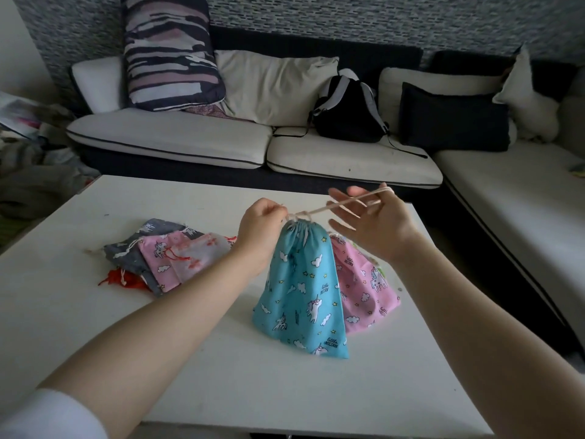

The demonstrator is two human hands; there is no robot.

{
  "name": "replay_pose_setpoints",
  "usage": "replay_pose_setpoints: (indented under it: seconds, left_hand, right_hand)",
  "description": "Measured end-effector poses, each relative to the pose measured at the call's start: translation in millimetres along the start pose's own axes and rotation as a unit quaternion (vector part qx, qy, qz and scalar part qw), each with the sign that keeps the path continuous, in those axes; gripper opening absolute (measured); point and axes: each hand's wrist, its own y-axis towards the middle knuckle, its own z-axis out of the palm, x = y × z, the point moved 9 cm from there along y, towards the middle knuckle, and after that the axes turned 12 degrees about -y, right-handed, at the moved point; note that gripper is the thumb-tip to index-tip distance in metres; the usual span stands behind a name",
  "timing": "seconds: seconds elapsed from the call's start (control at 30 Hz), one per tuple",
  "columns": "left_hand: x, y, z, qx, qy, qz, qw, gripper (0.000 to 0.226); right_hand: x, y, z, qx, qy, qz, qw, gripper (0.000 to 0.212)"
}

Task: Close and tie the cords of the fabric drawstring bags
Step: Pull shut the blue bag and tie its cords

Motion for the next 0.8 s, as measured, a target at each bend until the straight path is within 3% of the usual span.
replay_pose_setpoints:
  seconds: [0.1, 0.2, 0.33, 0.47, 0.53, 0.63, 0.7, 0.8]
  left_hand:
    - [-8.3, 2.4, -10.6, -0.023, 0.033, 0.052, 0.998, 0.009]
    - [-2.0, 2.1, -8.7, 0.049, 0.043, 0.048, 0.997, 0.017]
    - [6.2, -4.1, -3.1, 0.097, 0.099, 0.049, 0.989, 0.026]
    - [21.9, -2.1, -4.4, 0.160, 0.061, -0.051, 0.984, 0.025]
    - [29.7, -2.7, -7.6, 0.181, 0.091, -0.077, 0.976, 0.022]
    - [40.8, -1.8, -17.5, 0.197, 0.175, -0.079, 0.961, 0.014]
    - [50.9, -5.1, -21.9, 0.227, 0.234, -0.103, 0.940, 0.026]
    - [64.2, -10.5, -26.7, 0.248, 0.206, -0.180, 0.929, 0.040]
  right_hand:
    - [-2.5, 4.3, 6.8, -0.004, 0.084, 0.026, 0.996, 0.063]
    - [-11.4, 9.8, -12.8, -0.110, 0.013, 0.064, 0.992, 0.058]
    - [-28.2, 12.4, -15.3, -0.133, -0.015, 0.101, 0.986, 0.028]
    - [-36.8, 13.0, -13.2, -0.130, 0.036, 0.108, 0.985, 0.024]
    - [-45.7, 15.8, -18.5, -0.142, 0.052, 0.109, 0.982, 0.028]
    - [-61.9, 18.3, -35.1, -0.151, -0.039, 0.141, 0.978, 0.037]
    - [-71.8, 15.4, -39.0, -0.125, -0.097, 0.174, 0.972, 0.037]
    - [-75.6, 4.3, -29.1, -0.087, -0.103, 0.195, 0.971, 0.024]
